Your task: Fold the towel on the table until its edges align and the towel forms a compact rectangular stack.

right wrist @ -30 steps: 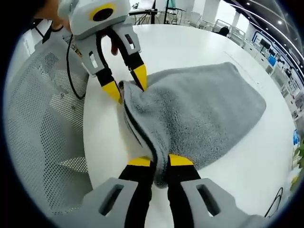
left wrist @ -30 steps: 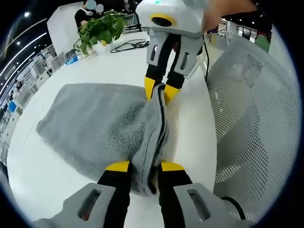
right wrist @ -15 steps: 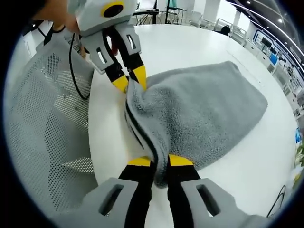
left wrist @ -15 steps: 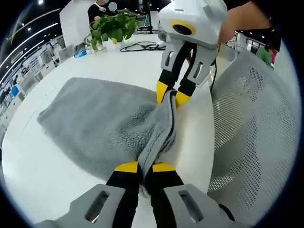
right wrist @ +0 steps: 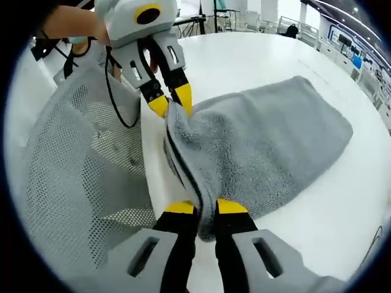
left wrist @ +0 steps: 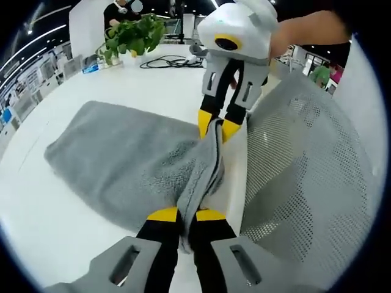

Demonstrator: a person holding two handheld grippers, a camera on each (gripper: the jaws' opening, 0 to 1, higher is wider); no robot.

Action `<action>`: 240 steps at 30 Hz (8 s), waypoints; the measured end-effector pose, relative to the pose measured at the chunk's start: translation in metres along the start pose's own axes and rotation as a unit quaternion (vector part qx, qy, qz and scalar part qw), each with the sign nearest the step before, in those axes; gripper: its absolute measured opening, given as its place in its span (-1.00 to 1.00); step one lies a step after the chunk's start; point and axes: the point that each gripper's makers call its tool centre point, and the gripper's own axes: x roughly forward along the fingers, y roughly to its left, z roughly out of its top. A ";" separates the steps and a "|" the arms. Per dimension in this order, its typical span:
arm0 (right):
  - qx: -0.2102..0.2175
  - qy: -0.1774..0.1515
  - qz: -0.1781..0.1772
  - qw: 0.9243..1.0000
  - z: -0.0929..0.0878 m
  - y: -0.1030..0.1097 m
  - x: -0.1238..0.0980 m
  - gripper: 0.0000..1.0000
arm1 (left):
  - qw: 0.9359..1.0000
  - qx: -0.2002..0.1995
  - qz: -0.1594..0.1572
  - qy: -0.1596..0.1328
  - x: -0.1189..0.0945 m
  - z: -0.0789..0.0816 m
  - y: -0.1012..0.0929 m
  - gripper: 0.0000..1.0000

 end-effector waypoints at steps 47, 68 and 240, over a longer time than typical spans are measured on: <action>0.052 -0.041 0.107 0.992 0.051 0.035 -0.094 -0.84 | 0.994 -0.048 -0.078 -0.061 -0.082 0.071 -0.013 -0.86; 0.018 -0.074 0.002 0.997 0.077 -0.031 -0.098 -0.83 | 0.995 -0.065 -0.014 -0.068 -0.076 0.089 0.047 -0.85; -0.037 -0.035 -0.101 0.994 0.057 -0.161 0.012 -0.75 | 0.978 -0.137 0.154 0.030 0.019 0.024 0.167 -0.19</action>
